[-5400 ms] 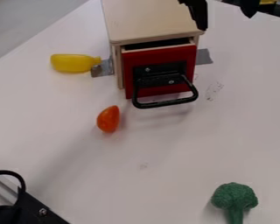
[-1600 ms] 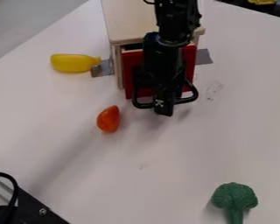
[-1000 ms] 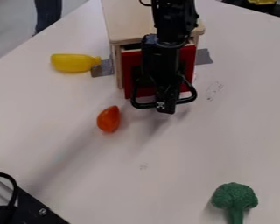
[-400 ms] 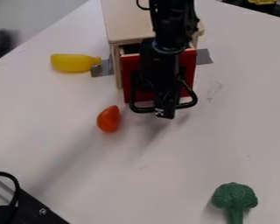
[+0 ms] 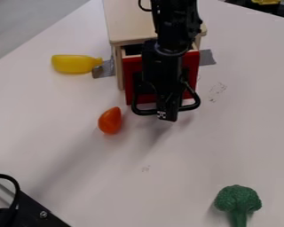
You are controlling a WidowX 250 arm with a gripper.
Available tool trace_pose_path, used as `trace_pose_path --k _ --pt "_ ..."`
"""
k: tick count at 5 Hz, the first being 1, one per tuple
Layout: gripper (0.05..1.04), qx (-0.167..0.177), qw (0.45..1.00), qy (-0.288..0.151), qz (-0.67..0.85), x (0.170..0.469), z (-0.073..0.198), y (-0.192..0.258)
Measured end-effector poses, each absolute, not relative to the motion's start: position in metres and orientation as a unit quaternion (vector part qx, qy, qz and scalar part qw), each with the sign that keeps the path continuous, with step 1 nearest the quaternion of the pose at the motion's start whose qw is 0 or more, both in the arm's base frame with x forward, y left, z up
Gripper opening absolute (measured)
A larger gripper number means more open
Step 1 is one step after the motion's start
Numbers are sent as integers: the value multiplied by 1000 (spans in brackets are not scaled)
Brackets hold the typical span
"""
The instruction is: Opening drawer
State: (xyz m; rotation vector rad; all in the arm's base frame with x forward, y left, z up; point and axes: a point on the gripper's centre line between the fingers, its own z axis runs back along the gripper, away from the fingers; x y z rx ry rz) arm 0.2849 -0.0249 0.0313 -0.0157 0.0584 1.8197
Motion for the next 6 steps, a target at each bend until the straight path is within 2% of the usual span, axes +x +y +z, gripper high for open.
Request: trace_pose_path --k 6 --pt "330 -13 630 28 776 263 36 -41"
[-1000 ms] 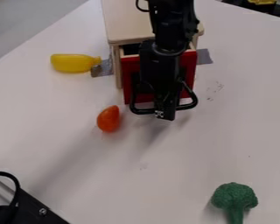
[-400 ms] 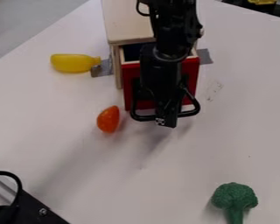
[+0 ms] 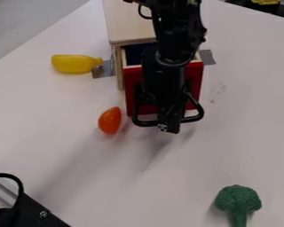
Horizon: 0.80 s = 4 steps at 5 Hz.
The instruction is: Opening drawer
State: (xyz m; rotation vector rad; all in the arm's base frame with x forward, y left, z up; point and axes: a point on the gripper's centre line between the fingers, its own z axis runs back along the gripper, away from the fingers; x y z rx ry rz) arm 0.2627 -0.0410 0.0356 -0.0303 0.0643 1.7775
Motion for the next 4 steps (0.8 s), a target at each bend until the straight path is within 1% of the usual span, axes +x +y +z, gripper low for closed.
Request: trace_pose_path --k 2,3,4 --pt "329 -14 637 26 771 257 34 -45" --pt "393 -14 639 23 769 257 33 -45" --pt "676 -11 689 24 724 253 33 -64"
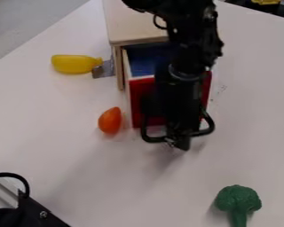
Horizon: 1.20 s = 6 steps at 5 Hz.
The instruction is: Opening drawer
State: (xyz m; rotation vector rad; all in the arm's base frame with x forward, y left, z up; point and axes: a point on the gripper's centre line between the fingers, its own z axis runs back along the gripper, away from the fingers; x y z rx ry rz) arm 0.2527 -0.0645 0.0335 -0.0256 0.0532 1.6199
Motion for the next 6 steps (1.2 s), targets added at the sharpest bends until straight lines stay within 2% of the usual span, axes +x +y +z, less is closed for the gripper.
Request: trace_pose_path --k 1,2,4,6 --pt "955 -20 756 -3 654 265 40 -63" --pt "999 -35 808 -34 588 283 53 -59" --pt "999 -49 900 -40 430 305 89 -58" --pt "999 -114 946 -65 295 312 157 -68"
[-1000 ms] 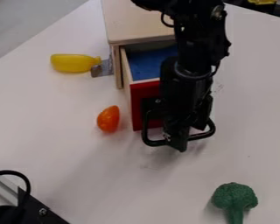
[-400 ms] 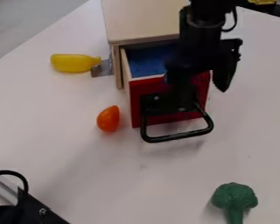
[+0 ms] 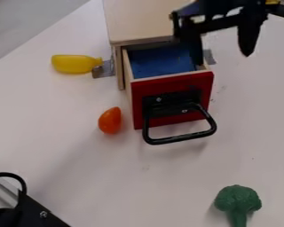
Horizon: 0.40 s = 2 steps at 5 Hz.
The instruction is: Opening drawer
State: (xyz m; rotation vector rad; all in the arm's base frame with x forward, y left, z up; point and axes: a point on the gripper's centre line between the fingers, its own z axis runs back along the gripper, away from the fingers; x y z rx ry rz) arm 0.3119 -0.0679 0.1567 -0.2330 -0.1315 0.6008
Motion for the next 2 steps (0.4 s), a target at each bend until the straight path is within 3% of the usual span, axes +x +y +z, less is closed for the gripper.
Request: trace_pose_path --k 1,2 --pt "999 -115 956 -95 252 311 181 -74" --pt "999 -117 958 -96 244 310 182 -78"
